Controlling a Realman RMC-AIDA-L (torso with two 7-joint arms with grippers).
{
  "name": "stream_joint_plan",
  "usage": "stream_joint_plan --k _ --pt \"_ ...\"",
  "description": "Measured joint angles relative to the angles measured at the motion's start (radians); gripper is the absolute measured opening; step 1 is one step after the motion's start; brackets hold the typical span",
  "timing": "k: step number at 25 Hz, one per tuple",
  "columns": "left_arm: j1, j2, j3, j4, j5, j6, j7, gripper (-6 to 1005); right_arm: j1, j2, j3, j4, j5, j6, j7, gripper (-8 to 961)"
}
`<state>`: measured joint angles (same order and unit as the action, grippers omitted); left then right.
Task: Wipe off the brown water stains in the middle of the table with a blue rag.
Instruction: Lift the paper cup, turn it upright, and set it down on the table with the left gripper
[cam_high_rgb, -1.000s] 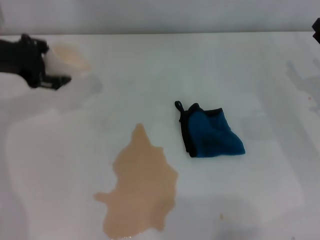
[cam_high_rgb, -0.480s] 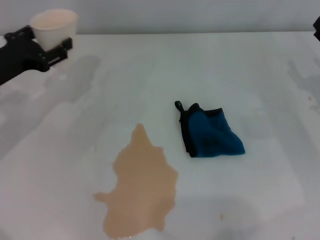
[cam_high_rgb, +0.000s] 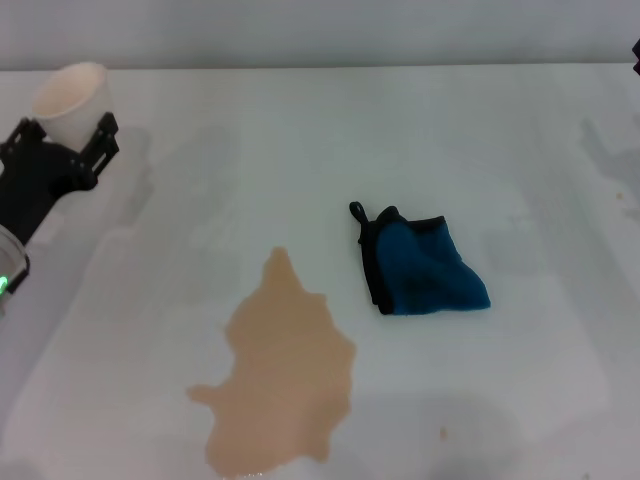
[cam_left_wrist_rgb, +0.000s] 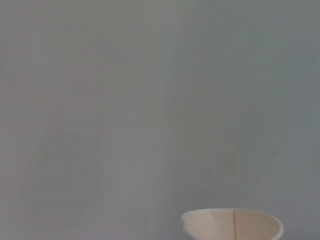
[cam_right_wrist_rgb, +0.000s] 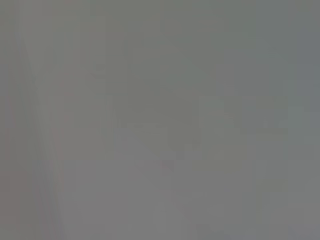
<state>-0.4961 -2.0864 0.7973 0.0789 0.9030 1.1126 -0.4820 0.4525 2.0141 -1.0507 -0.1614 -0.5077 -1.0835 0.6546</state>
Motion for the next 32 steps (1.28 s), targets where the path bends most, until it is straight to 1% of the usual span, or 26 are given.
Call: stream_joint_plan --k 3,6,7,10,19,32 --pt "-0.015 -0.002 -0.002 -0.063 -0.055 -0.004 0.042 696 0.000 0.000 0.000 -0.006 0.000 0.000 -0.004 868" --pt "-0.016 -0.004 -0.003 -0.086 -0.086 -0.007 0.057 695 0.000 0.001 0.000 -0.006 0.000 0.001 -0.004 868" --pt "-0.020 -0.004 -0.005 -0.106 -0.114 -0.024 0.063 695 0.000 0.001 0.000 -0.006 0.000 0.002 -0.004 868" --pt "-0.025 -0.004 -0.005 -0.123 -0.129 -0.054 0.061 694 0.000 0.001 0.000 -0.006 0.002 0.006 -0.004 868" --pt "-0.026 -0.004 -0.006 -0.144 -0.133 -0.099 0.063 695 -0.002 0.002 0.013 -0.003 0.003 0.010 -0.004 869" --pt "-0.018 -0.006 -0.006 -0.151 -0.135 -0.105 0.058 698 -0.008 0.004 0.014 -0.001 0.003 0.010 -0.004 869"
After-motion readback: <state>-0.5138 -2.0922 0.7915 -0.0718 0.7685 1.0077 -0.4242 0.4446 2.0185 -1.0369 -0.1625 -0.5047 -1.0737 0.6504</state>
